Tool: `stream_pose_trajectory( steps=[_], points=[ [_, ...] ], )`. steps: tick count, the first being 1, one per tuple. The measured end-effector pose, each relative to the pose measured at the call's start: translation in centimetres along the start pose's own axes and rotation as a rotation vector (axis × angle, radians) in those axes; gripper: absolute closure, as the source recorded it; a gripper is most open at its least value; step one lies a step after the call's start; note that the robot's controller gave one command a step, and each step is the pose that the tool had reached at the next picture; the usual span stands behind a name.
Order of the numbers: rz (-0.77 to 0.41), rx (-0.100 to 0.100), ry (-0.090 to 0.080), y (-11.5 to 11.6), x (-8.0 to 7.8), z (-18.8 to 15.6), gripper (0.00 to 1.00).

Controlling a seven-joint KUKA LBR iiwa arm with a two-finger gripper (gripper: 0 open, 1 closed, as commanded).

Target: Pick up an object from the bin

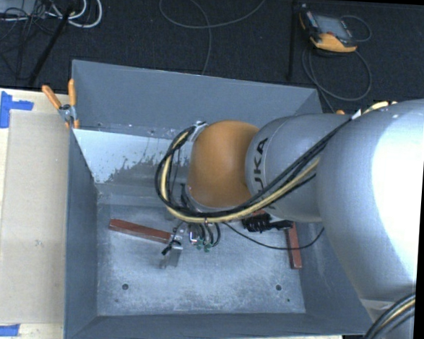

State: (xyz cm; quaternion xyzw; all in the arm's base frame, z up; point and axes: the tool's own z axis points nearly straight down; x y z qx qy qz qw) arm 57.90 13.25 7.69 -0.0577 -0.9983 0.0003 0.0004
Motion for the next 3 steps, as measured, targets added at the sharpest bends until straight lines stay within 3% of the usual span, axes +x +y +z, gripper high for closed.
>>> stream_pose_trajectory(
  steps=[1,2,3],
  points=[
    [0.006,-0.001,0.0,-0.1,0.0,-0.4,1.0],
    [-0.292,-0.001,-0.005,-0.5,-3.3,-1.5,1.0],
    [-0.431,-0.002,-0.012,-0.8,-3.2,-19.5,1.0]
  ],
)
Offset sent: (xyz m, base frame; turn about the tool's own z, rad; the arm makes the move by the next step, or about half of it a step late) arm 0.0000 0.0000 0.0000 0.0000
